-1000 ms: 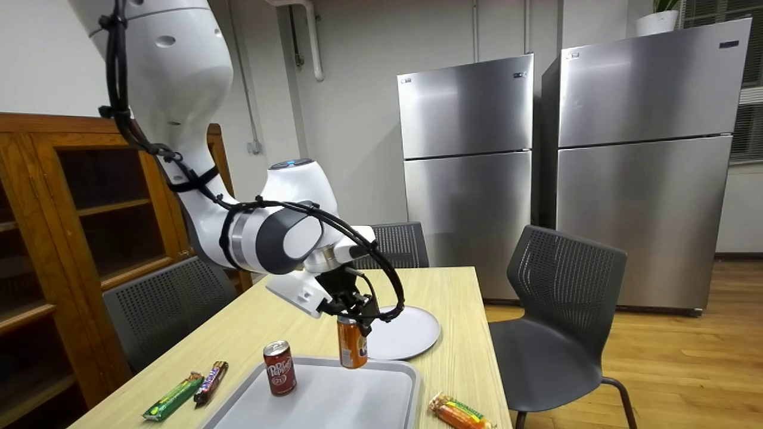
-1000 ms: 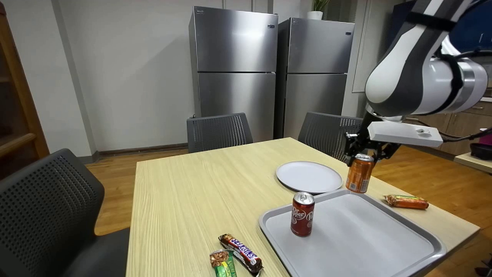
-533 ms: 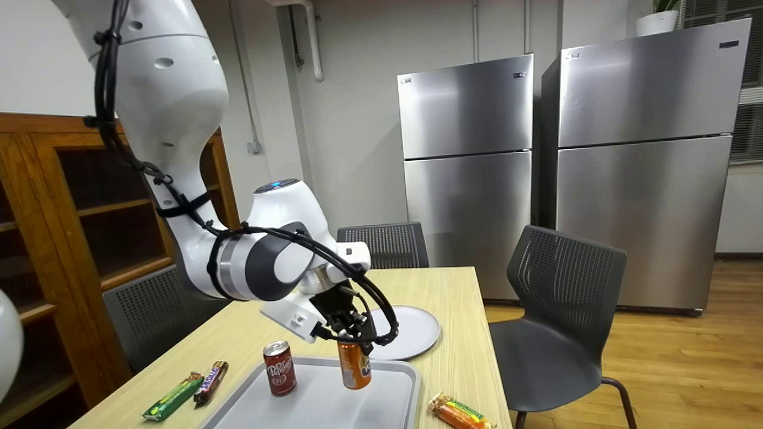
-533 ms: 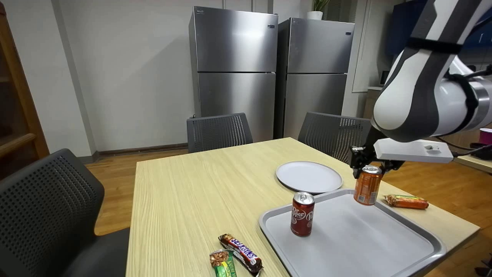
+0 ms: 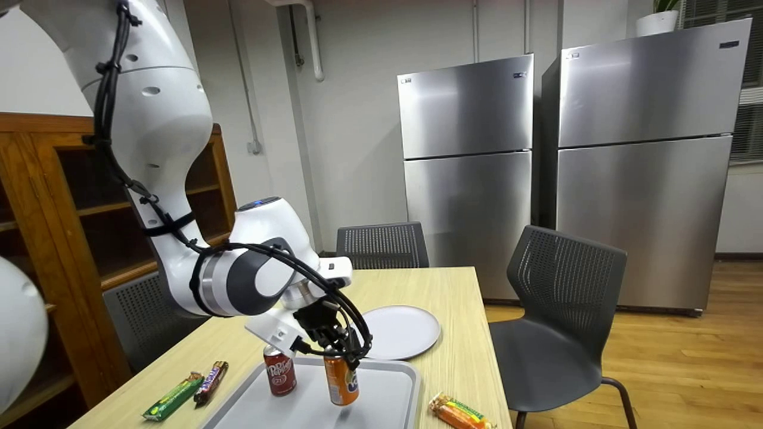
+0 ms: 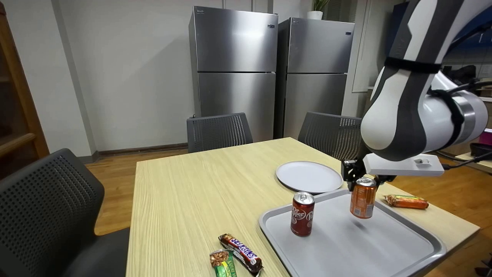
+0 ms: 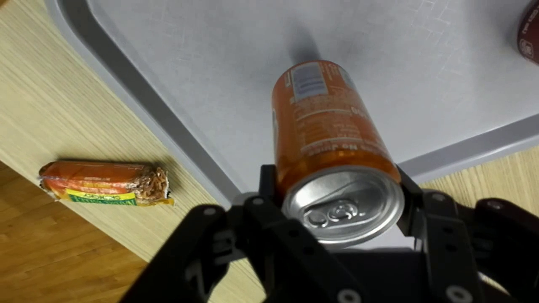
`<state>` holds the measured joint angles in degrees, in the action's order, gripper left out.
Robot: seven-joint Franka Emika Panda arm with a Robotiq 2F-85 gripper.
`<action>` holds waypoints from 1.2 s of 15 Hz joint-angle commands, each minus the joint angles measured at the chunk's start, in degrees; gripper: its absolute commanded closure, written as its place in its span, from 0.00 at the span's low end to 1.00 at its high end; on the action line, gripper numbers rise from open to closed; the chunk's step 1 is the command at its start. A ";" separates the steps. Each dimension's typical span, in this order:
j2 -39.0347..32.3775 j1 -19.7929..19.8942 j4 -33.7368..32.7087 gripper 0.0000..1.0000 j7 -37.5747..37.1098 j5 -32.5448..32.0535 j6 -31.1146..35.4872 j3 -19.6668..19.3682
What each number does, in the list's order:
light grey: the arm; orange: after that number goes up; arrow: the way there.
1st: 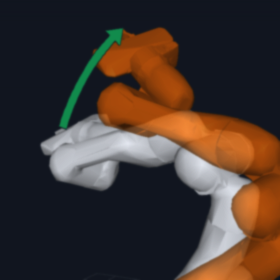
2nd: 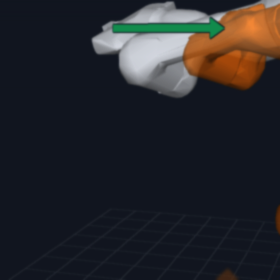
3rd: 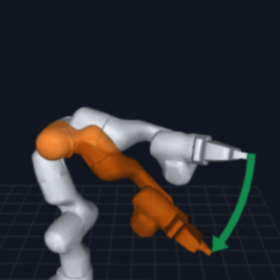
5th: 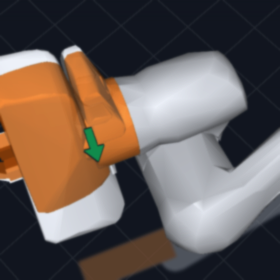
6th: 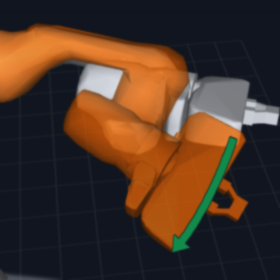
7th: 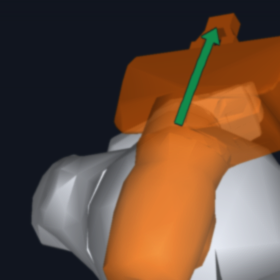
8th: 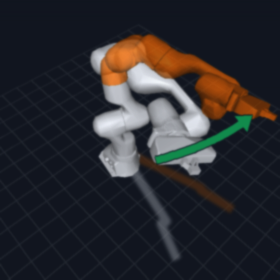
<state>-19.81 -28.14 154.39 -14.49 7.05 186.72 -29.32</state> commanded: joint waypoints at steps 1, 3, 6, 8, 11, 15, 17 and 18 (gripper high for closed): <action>-1.49 -3.80 0.02 0.62 -1.46 2.00 0.73 -2.14; -2.33 -4.74 -0.12 0.62 -1.74 2.77 0.75 -2.53; -1.88 -2.31 -0.08 0.62 -2.11 3.14 0.89 -0.03; -1.00 0.39 -0.14 0.62 0.10 5.26 0.82 2.80; -0.58 4.29 -0.40 0.62 0.75 5.31 1.27 6.68; -0.49 10.44 -1.16 0.62 1.68 4.20 0.74 12.15; -0.81 12.45 -1.58 0.62 2.47 3.79 0.81 13.80; -0.88 13.29 -1.81 0.62 2.79 3.69 0.69 14.44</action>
<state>-22.15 -18.88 152.96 -14.25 11.30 187.33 -17.90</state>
